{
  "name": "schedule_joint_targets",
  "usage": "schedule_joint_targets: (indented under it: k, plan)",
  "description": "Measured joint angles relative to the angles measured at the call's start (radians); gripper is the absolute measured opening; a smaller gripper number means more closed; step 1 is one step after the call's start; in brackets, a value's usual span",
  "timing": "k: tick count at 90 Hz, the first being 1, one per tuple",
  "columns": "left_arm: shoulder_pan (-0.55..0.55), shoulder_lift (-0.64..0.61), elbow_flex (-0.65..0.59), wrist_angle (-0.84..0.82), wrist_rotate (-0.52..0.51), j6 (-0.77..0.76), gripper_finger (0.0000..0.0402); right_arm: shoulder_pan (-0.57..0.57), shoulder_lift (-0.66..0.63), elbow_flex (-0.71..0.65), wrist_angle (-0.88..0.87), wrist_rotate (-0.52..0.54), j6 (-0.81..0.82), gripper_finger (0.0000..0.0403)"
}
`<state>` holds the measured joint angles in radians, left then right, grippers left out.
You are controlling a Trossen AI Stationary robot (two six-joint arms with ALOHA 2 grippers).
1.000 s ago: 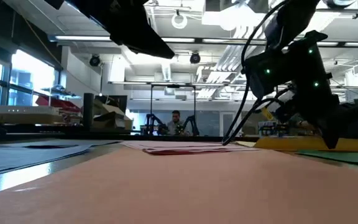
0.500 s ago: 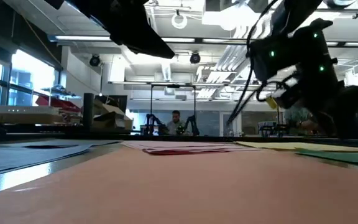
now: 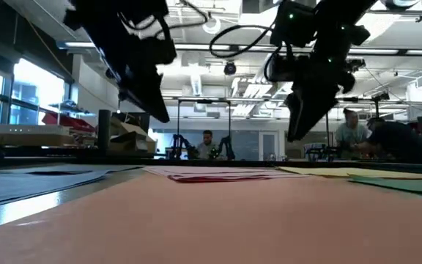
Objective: Organize paper
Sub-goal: Stack the green paper on top of the green paper
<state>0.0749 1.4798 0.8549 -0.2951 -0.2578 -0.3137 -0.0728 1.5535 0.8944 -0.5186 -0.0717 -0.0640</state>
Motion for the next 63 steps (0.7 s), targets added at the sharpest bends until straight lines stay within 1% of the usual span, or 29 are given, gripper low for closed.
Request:
schedule_joint_targets:
  k: [10,21,31,41,55,63]
  plan:
    - [0.151,0.026,-0.014,0.046,0.041,0.067,0.0007,0.041,0.054,0.000,-0.006,-0.064,-0.016,0.0164]
    - [0.293,0.079,-0.015,0.059,0.047,0.127,0.0007,0.075,0.072,0.000,-0.010,-0.076,-0.015,0.0136]
    - [0.381,0.149,-0.015,0.074,0.085,0.167,0.0007,0.088,0.072,0.000,-0.003,-0.070,0.007,0.0111]
    - [0.418,0.227,-0.015,0.128,0.121,0.196,0.0007,0.088,0.079,0.000,0.023,-0.025,0.030,0.0094]
    - [0.413,0.310,-0.010,0.226,0.152,0.222,0.0007,0.086,0.131,0.000,0.031,-0.019,-0.018,0.0085]
    - [0.405,0.332,-0.009,0.246,0.157,0.230,0.0007,0.085,0.168,0.001,0.044,-0.018,-0.040,0.0084]
